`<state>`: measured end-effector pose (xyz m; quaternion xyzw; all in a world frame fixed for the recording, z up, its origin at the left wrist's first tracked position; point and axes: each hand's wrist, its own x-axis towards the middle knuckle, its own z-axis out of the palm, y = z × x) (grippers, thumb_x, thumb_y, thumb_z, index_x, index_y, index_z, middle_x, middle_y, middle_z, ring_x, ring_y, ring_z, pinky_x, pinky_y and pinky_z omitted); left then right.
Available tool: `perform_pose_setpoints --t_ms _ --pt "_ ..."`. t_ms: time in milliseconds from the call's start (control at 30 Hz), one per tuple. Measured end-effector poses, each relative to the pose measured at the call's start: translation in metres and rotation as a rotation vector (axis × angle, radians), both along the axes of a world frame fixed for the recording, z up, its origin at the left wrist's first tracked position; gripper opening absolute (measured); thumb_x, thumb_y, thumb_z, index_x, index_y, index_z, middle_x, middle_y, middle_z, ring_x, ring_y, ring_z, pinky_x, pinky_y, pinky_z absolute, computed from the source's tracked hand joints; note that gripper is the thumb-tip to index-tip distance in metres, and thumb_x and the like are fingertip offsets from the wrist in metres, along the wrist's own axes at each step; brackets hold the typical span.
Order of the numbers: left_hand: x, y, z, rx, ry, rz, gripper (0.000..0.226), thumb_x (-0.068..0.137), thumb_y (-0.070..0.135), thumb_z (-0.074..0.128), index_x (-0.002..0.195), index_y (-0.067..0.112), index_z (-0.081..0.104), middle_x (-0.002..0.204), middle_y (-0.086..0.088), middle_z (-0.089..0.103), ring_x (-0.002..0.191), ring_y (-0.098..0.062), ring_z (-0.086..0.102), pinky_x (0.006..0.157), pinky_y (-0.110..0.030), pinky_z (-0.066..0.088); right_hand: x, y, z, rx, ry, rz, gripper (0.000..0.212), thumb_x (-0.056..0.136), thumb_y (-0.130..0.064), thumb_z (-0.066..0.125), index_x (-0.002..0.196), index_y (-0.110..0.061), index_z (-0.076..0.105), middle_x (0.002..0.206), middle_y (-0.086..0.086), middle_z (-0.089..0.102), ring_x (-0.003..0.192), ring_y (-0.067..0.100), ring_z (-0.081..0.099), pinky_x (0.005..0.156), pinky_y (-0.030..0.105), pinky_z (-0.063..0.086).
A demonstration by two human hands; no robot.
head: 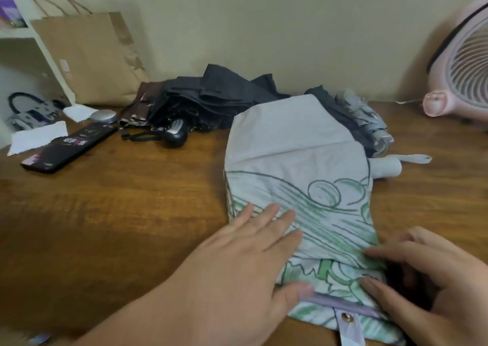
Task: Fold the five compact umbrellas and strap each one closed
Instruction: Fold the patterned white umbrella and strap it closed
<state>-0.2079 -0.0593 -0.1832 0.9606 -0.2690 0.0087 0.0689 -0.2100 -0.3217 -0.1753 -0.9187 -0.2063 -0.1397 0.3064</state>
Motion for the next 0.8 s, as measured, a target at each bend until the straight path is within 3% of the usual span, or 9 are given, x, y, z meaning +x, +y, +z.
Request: perform_pose_setpoints --t_ms 67,167,300,433,533,633,700,733,800 --pt "-0.001 0.005 -0.002 0.036 -0.05 -0.037 0.074 0.101 0.074 0.022 0.153 0.027 0.047 0.165 0.006 0.031 0.153 -0.013 0.023 0.118 -0.037 0.018 0.0 0.005 0.011 -0.078 -0.153 -0.081 0.036 0.081 -0.069 0.058 0.11 -0.047 0.06 0.1 -0.024 0.055 0.08 0.002 0.058 0.061 0.026 0.051" --pt "0.009 0.008 -0.01 0.103 -0.128 -0.053 0.071 0.1 0.075 0.023 0.146 0.031 0.055 0.16 0.004 0.042 0.148 -0.017 0.037 0.113 -0.039 0.027 0.006 0.028 0.028 -0.204 -0.382 -0.067 0.051 0.09 -0.063 0.05 0.126 -0.028 0.062 0.128 0.001 0.062 0.112 0.029 0.062 0.087 0.045 0.049" --pt "0.012 0.014 -0.011 0.123 -0.211 -0.08 0.062 0.107 0.054 0.017 0.139 0.026 0.062 0.16 -0.002 0.043 0.148 -0.022 0.038 0.111 -0.042 0.028 0.02 0.052 -0.001 -0.527 -0.297 0.197 0.071 0.106 -0.06 0.021 0.133 -0.015 0.068 0.144 0.008 0.06 0.14 0.029 0.048 0.106 0.039 0.034" --pt "0.017 0.045 -0.018 0.266 -0.333 -0.158 0.051 0.109 0.04 0.025 0.144 0.024 0.059 0.157 -0.002 0.047 0.143 -0.025 0.046 0.109 -0.047 0.03 0.033 0.025 -0.03 -0.699 -0.22 0.329 0.059 0.109 -0.047 0.014 0.146 -0.014 0.047 0.152 0.006 0.05 0.146 0.022 0.028 0.114 0.034 0.017" --pt "0.02 0.06 0.012 0.142 -0.32 -0.146 0.052 0.107 0.058 0.027 0.113 0.041 0.076 0.138 0.011 0.065 0.131 -0.017 0.06 0.111 -0.049 0.032 0.038 0.017 -0.035 -0.673 -0.254 0.301 0.059 0.109 -0.05 0.017 0.146 -0.014 0.045 0.154 0.005 0.044 0.143 0.019 0.037 0.114 0.032 0.018" --pt "0.039 0.049 0.068 -0.029 -0.238 0.202 0.071 0.101 0.071 0.017 0.071 0.032 0.067 0.088 0.019 0.067 0.091 0.003 0.06 0.093 -0.03 0.048 0.039 0.024 -0.024 -0.649 -0.27 0.289 0.063 0.107 -0.058 0.014 0.138 -0.02 0.055 0.144 0.001 0.059 0.131 0.015 0.054 0.106 0.026 0.033" --pt "0.069 0.045 0.086 -0.275 -0.173 0.479 0.047 0.094 0.068 0.044 0.076 0.029 0.062 0.082 0.014 0.061 0.081 0.001 0.055 0.078 -0.028 0.049 0.038 0.034 -0.005 -0.584 -0.191 0.232 0.07 0.103 -0.068 0.017 0.117 -0.03 0.074 0.127 -0.007 0.071 0.111 0.011 0.071 0.079 0.026 0.058" --pt "0.085 0.044 0.088 -0.422 -0.09 0.573 0.034 0.09 0.063 0.06 0.082 0.03 0.062 0.086 0.013 0.062 0.082 -0.001 0.057 0.077 -0.03 0.051 0.038 0.039 0.006 -0.562 -0.156 0.214 0.072 0.101 -0.072 0.017 0.102 -0.035 0.079 0.118 -0.012 0.074 0.101 0.009 0.074 0.068 0.027 0.062" --pt "0.106 0.042 0.085 -0.652 0.079 0.648 0.034 0.08 0.057 0.078 0.096 0.032 0.061 0.094 0.012 0.068 0.087 -0.007 0.064 0.082 -0.036 0.055 0.043 0.051 0.034 -0.569 -0.002 0.193 0.08 0.089 -0.086 0.01 0.09 -0.038 0.074 0.108 -0.024 0.07 0.094 -0.001 0.069 0.068 0.02 0.059"
